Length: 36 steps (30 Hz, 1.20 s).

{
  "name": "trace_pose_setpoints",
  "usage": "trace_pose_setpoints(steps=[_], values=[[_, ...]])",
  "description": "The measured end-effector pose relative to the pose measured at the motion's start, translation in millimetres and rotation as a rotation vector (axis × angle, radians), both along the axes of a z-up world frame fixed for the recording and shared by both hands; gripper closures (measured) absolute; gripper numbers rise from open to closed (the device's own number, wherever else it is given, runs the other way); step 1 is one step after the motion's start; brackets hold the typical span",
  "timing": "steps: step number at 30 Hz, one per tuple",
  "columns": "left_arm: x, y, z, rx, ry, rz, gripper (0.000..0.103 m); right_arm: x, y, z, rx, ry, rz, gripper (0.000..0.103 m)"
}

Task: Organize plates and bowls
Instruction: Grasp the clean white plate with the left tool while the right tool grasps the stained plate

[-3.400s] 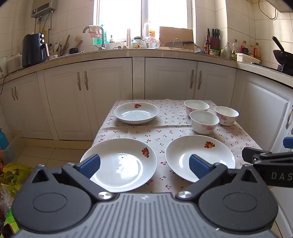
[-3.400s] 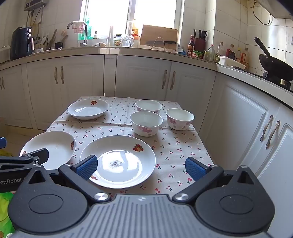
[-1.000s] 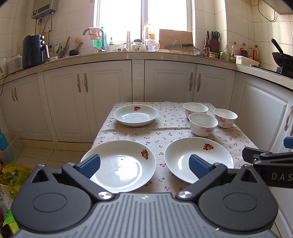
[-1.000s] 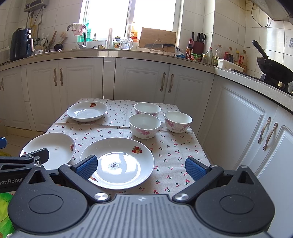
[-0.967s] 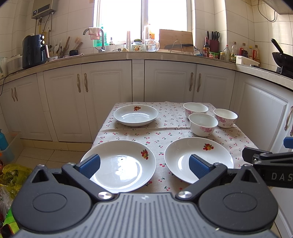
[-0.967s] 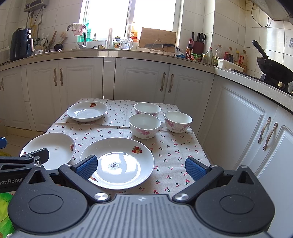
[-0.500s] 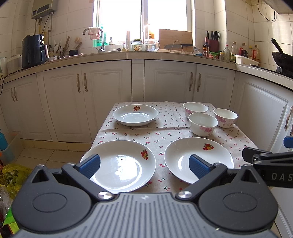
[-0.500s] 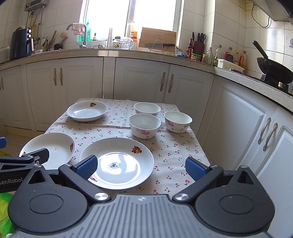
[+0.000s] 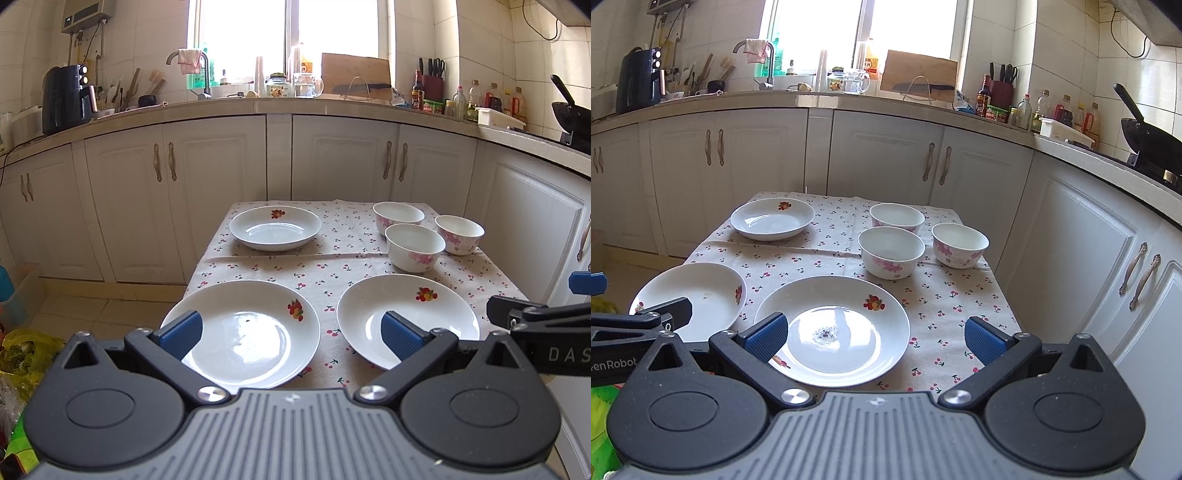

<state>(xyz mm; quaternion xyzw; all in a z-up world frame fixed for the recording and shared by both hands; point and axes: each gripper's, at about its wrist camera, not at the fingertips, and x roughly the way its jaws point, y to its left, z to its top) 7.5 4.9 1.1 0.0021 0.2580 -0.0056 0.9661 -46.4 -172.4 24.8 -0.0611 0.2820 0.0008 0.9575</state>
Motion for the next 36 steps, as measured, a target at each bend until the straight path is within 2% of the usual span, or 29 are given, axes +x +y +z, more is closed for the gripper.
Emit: trace_pose_setpoints(steps=[5,15,22,28,36], values=[[9.6,3.0,-5.7,0.01,0.009,-0.01,0.001,12.1,1.8,-3.5,0.021,0.018,0.036,0.0],[27.7,17.1,-18.9,0.019,0.004,-0.073,0.001,39.9,11.9,-0.5,0.002,-0.011,0.138,0.0],[32.8,51.4,-37.7,-0.017,0.029,-0.193,0.001,70.6,21.3,4.4,-0.004,-0.004,0.259,0.0],[24.5,97.2,-58.4,-0.047,0.054,-0.211,0.001,110.0,41.3,-4.0,0.054,0.093,0.412,0.0],[40.9,128.2,-92.7,-0.036,0.153,-0.265,0.001,155.1,88.2,-41.3,0.109,0.302,0.631,0.0]])
